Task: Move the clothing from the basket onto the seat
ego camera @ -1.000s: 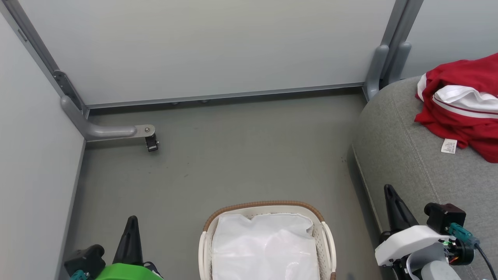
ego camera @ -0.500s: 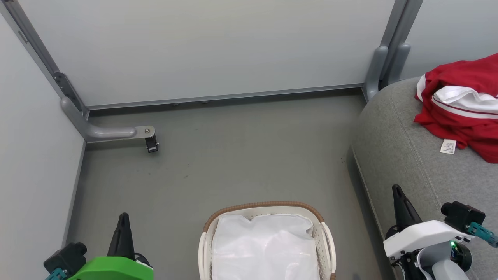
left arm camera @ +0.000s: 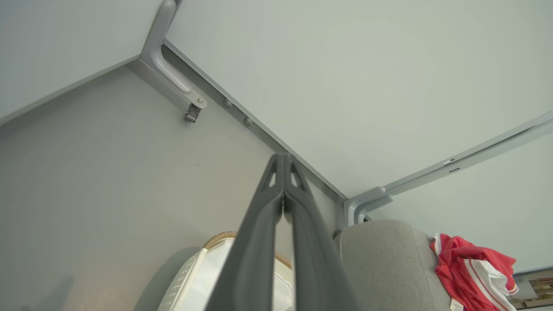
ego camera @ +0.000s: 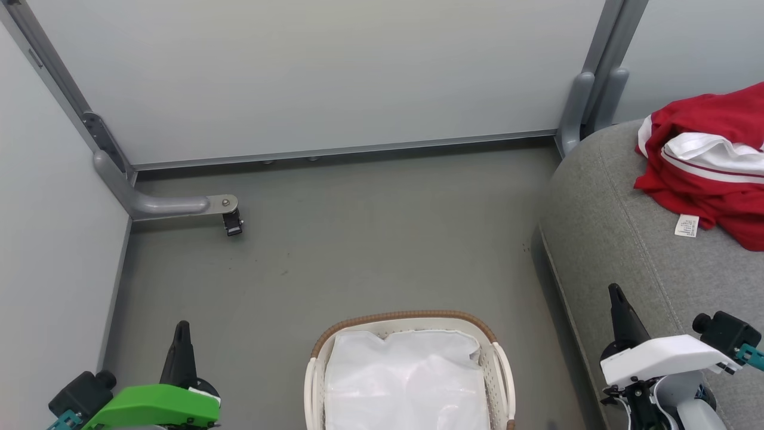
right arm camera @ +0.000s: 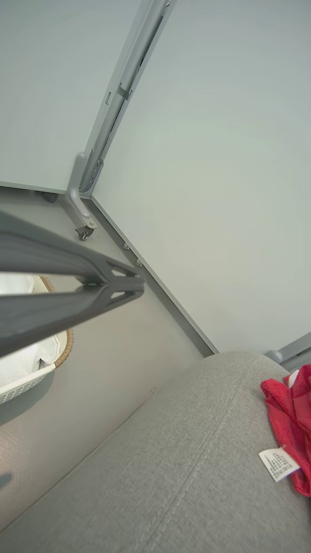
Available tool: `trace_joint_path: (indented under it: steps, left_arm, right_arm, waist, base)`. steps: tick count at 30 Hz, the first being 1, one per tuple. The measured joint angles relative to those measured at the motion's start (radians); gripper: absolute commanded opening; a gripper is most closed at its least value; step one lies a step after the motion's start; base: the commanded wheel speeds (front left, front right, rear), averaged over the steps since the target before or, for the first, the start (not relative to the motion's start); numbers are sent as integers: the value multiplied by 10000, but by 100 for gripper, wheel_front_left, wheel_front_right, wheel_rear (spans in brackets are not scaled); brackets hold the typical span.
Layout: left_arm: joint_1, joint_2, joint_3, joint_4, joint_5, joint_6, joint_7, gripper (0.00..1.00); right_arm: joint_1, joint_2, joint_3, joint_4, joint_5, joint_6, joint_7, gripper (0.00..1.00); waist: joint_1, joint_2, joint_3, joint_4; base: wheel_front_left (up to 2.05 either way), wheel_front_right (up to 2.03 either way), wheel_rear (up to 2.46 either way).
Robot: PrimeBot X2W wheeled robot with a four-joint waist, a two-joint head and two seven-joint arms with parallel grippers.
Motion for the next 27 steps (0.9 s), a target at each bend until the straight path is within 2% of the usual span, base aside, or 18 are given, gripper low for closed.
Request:
trace_joint_path:
  steps: [27]
  left_arm:
    - [-364, 0, 433, -163, -2871, -88, 834, 0]
  right_arm:
    - [-38, -23, -314, -188, 3152, -2, 832, 0]
  waist:
    - [0, 0, -71, -20]
  base:
    - [0, 0, 0]
